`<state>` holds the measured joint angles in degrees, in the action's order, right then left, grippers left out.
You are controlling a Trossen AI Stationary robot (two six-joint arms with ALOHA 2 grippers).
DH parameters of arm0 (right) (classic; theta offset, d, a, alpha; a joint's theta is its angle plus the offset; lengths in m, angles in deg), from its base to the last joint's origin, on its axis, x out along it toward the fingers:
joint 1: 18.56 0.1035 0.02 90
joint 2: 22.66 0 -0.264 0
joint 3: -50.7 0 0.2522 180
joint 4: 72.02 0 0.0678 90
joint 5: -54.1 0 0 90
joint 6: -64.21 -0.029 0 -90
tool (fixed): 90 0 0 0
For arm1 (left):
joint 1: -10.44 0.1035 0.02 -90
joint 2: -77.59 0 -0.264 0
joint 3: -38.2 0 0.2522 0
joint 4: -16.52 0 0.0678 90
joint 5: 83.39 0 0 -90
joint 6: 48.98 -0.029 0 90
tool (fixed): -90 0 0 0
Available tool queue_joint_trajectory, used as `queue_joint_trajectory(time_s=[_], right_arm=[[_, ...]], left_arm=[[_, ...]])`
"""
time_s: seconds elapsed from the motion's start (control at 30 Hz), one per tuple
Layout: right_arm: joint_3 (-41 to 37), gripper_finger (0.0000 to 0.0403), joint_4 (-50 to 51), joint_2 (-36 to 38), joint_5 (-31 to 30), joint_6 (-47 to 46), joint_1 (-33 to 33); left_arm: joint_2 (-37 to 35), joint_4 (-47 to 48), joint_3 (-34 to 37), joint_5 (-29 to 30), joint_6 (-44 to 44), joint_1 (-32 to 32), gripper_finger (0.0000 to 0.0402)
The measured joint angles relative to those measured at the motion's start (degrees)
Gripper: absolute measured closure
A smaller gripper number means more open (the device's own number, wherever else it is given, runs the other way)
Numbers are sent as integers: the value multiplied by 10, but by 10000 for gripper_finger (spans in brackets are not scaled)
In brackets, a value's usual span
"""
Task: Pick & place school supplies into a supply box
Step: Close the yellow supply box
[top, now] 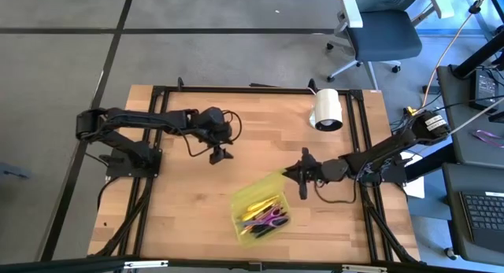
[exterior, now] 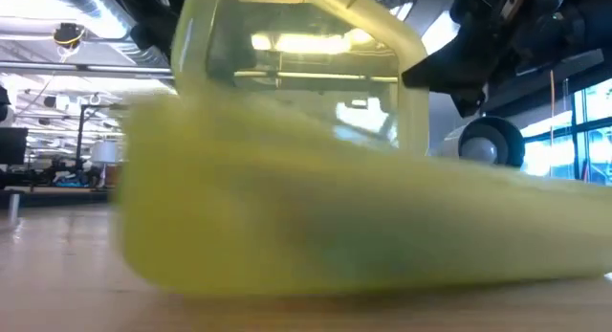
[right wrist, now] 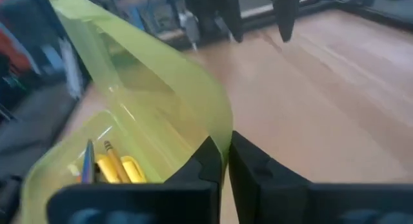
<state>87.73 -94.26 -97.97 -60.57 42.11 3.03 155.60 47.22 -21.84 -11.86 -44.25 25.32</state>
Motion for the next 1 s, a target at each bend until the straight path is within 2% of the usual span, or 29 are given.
queue_joint_trajectory(time_s=[0.17, 0.3, 0.43, 0.57, 0.77, 1.0], right_arm=[[57, 381, 135, 0, -39, 50, 0], [84, 381, 189, 0, -64, 103, 0], [90, 381, 194, 0, -72, 152, 0], [90, 381, 194, 0, -78, 177, 0], [90, 381, 194, 0, -130, 195, 0], [90, 381, 194, 0, -129, 194, 0]], left_arm=[[-5, -37, 0, 32, 3, 0, 90], [-5, -72, -1, 36, 5, 0, 90], [-5, -127, -2, 36, 43, -11, 90], [-2, -143, -2, 35, 68, -35, 90], [22, -168, -2, 35, 117, -80, 90], [65, -240, -2, 35, 161, -130, 90]])
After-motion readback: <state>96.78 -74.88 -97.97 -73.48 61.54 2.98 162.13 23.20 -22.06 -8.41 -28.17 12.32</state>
